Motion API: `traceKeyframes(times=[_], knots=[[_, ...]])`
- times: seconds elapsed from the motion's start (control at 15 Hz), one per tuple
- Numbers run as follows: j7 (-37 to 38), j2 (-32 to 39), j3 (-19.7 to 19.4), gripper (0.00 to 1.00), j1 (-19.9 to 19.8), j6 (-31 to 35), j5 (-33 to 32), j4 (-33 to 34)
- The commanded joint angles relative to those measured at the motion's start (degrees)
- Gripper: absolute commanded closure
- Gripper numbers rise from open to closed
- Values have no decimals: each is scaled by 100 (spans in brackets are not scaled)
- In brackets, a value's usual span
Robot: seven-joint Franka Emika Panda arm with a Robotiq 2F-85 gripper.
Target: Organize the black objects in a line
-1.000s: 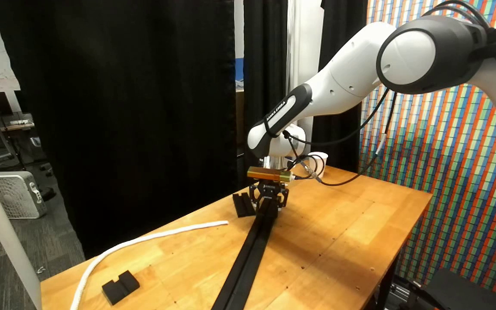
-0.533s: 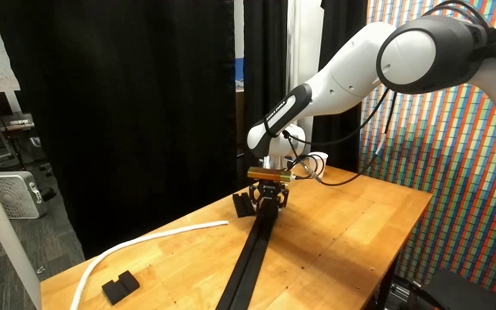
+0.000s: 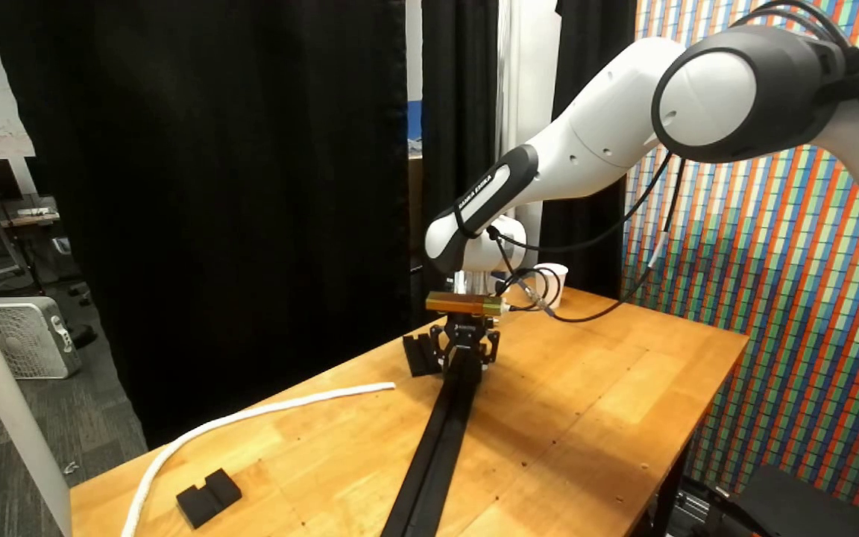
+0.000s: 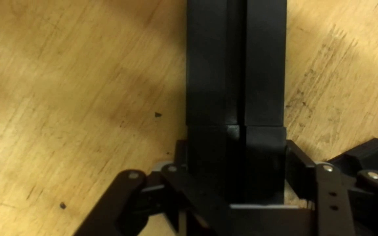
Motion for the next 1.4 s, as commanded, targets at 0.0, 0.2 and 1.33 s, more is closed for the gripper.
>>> traceKeyframes(times=[0.0,0.2,1.33], knots=[[245,40,31,55,61,-125,189,-96],[393,42,50,55,64,-77,245,-113],[53,48,207,55,7,33,403,-173]])
